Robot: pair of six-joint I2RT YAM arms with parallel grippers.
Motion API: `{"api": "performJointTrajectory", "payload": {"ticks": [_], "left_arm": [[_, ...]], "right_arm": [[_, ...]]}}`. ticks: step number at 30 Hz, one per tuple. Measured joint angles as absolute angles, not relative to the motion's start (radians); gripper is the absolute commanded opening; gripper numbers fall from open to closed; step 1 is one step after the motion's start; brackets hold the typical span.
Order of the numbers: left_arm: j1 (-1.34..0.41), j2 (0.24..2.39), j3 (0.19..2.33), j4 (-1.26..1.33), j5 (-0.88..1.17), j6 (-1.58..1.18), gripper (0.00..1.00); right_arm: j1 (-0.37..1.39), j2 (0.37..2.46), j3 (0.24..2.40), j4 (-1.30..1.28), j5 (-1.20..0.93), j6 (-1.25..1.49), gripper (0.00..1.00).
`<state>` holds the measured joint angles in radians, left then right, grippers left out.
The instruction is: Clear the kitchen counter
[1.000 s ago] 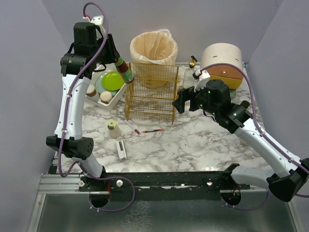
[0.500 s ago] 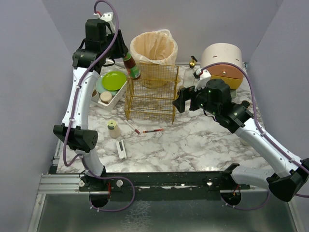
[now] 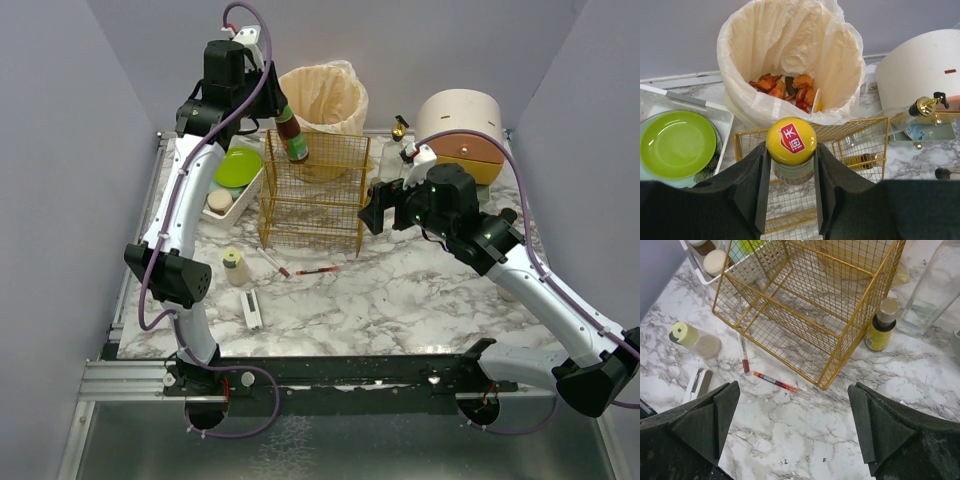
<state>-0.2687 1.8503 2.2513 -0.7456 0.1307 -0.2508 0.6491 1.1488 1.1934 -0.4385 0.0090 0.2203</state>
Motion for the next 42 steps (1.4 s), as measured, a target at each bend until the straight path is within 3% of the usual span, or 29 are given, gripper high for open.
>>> {"api": "performJointTrajectory", "payload": {"ticks": [15,42], "left_arm": [[-0.286,1.871,2.217,-0.677,0.054,-0.2,0.0],[-0.345,1.87,1.899,-0.591,-0.046,-0.097,0.0]], "right_arm": [[0.649,1.149,1.192,-0.439,0.011,0.22,1.0],[0.649,1.16,1.176,-0.438,0.011,0.22,1.0]]}}
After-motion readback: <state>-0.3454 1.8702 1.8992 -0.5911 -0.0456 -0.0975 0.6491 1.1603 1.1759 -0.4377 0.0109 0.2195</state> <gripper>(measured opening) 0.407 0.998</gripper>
